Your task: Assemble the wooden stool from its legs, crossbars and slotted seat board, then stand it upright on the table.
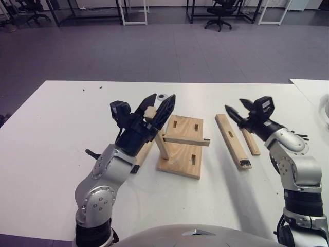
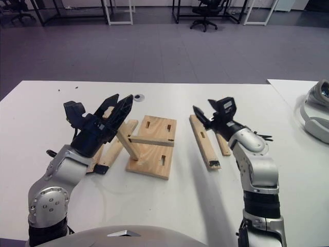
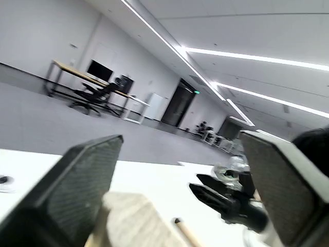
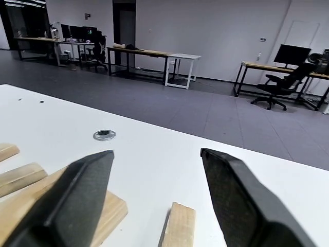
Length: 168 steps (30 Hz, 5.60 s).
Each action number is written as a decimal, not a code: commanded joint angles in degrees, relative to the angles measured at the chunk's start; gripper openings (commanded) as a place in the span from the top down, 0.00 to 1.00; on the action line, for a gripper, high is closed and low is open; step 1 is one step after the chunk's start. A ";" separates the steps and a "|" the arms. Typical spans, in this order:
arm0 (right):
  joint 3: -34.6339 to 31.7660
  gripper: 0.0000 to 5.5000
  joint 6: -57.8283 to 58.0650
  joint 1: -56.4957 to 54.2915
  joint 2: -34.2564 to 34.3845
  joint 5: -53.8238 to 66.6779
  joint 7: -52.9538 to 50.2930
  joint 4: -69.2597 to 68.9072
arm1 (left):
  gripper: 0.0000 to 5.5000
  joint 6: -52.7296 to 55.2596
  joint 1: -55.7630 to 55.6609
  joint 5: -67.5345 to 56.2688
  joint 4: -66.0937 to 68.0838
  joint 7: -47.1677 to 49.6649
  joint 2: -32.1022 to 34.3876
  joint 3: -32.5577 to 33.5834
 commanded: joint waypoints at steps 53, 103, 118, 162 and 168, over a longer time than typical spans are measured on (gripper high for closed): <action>-7.91 0.43 12.89 -31.76 20.09 36.79 -7.07 17.05 | 0.62 -13.11 -29.82 39.65 38.10 -28.95 14.48 -3.38; -16.69 0.82 14.23 22.18 2.01 65.96 -40.45 -14.20 | 0.03 -7.15 3.40 61.11 29.84 -20.40 16.41 -11.05; -5.41 0.82 5.52 19.91 -0.74 41.97 -41.31 -25.93 | 0.03 -3.06 1.92 57.64 25.90 -19.80 11.61 -10.72; 15.07 0.44 14.53 10.66 -2.64 16.22 -29.60 -24.23 | 0.03 -6.59 -5.04 49.28 16.53 -8.19 3.27 -11.92; 20.31 0.44 6.51 10.42 -6.85 1.50 -25.95 -25.04 | 0.03 -7.95 -6.44 49.95 14.92 -6.25 2.66 -12.47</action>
